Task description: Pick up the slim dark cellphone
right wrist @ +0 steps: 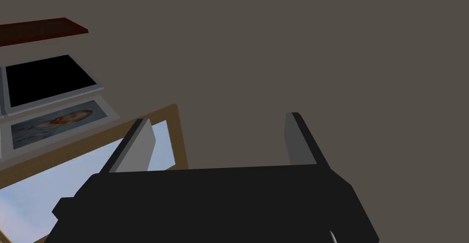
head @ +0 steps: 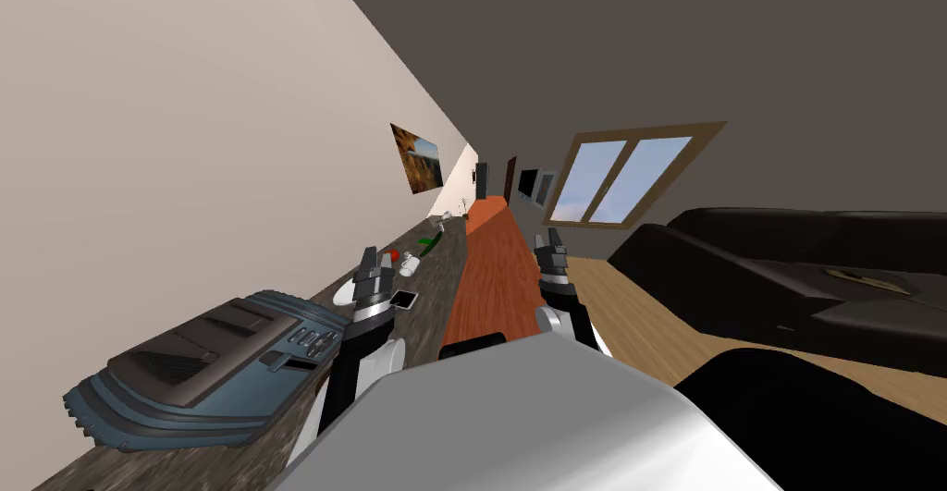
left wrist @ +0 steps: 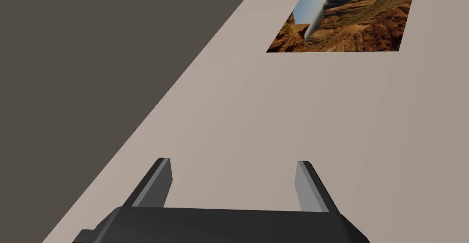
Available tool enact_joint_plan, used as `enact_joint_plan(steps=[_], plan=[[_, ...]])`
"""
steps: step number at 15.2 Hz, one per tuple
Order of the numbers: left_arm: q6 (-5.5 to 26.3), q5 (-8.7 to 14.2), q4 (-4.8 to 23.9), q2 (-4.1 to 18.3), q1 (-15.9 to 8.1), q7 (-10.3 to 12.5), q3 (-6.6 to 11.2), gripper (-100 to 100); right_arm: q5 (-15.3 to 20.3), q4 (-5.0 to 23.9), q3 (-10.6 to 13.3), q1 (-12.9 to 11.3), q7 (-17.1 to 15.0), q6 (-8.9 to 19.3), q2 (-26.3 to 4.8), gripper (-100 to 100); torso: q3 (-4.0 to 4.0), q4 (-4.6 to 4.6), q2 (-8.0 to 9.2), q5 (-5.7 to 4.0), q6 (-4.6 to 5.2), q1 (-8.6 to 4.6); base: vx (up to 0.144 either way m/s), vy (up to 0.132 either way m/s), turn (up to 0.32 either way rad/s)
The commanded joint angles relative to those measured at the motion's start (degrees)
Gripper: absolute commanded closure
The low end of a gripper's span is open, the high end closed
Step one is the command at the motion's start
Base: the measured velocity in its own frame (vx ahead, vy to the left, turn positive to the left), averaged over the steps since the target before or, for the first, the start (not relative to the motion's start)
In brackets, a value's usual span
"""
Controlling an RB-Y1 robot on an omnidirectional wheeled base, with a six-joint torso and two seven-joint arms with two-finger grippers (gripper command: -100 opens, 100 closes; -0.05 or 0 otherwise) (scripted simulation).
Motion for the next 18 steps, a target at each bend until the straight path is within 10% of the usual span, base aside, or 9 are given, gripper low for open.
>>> enact_joint_plan(steps=[1,8,18], plan=[[-0.19,0.2,1.48,2.01,-0.65,0.15,0.23,-100,0.0,0.0,0.0,0.0,0.0,0.0,0.0,0,0.0,0.0,0.0,0.0,0.0,0.0,0.009,-0.027,0.086],[-1.33,1.45,9.93,7.96,-4.6,1.04,1.67,-100,0.0,0.0,0.01,0.01,0.0,0.0,0.01,0,-0.17,-0.07,-0.3,-0.12,-0.01,-0.56,0.059,-0.121,0.162],[-2.49,2.76,19.94,10.82,-8.73,1.96,3.19,-100,0.0,0.0,0.01,0.01,0.0,0.0,0.01,0,-0.17,-0.07,-0.29,-0.11,-0.01,-0.5,0.046,-0.112,0.145]])
